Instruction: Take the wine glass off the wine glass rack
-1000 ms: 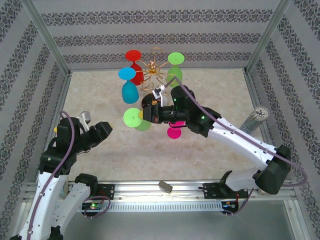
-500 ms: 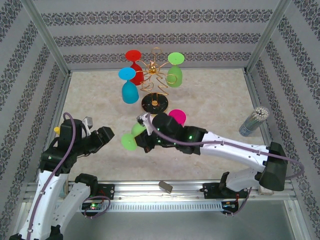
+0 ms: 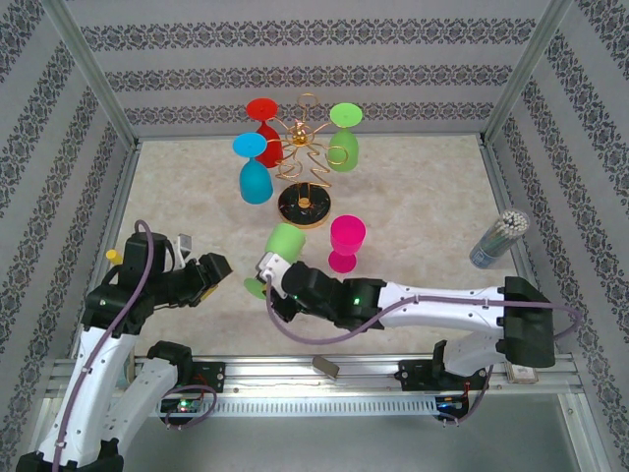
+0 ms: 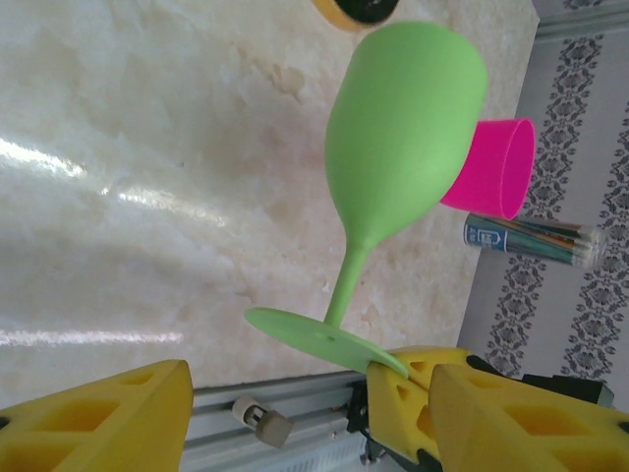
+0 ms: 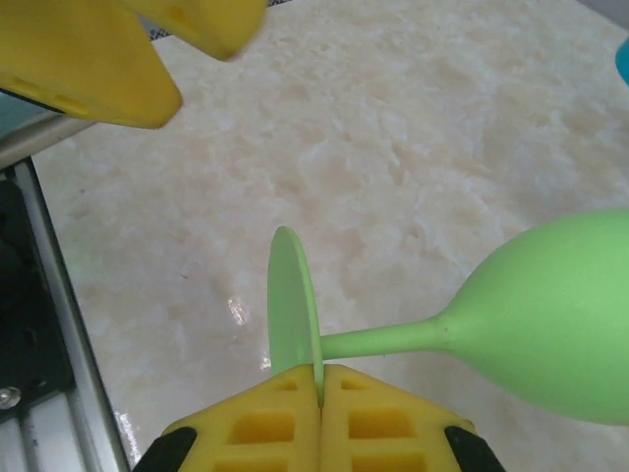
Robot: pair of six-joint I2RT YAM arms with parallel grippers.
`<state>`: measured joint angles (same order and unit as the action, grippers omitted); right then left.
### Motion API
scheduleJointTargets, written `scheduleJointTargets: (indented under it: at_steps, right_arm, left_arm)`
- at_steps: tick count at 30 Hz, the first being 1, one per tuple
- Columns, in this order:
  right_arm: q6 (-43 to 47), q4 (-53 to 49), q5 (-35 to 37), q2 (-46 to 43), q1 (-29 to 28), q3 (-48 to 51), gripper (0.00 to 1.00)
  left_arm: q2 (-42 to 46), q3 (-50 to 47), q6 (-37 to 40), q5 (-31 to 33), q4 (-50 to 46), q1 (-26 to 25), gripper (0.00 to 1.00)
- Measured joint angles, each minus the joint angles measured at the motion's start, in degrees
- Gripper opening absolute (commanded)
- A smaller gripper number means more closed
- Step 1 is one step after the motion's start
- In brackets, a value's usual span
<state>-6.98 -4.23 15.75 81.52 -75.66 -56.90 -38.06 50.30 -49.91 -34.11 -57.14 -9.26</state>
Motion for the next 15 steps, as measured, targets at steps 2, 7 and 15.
scheduleJointTargets:
  at_steps: [2, 7, 15]
  right_arm:
    - [1.73, 1.44, 2.75, 1.01, -1.31, 0.17, 0.00]
    - [5.33, 5.16, 9.01, 2.86, -3.67, 1.25, 0.00]
    - [10.12, 10.49, 18.34, 7.15, -6.69, 1.46, 0.00]
  left_arm:
    - [-0.11, -0.33, -0.52, -1.31, -0.33, 0.00, 0.65]
    - [-0.13, -1.46, -2.08, -4.22, -0.37, 0.00, 0.65]
    - [0.98, -4.24, -5.16, -6.93, -0.28, 0.00, 0.63]
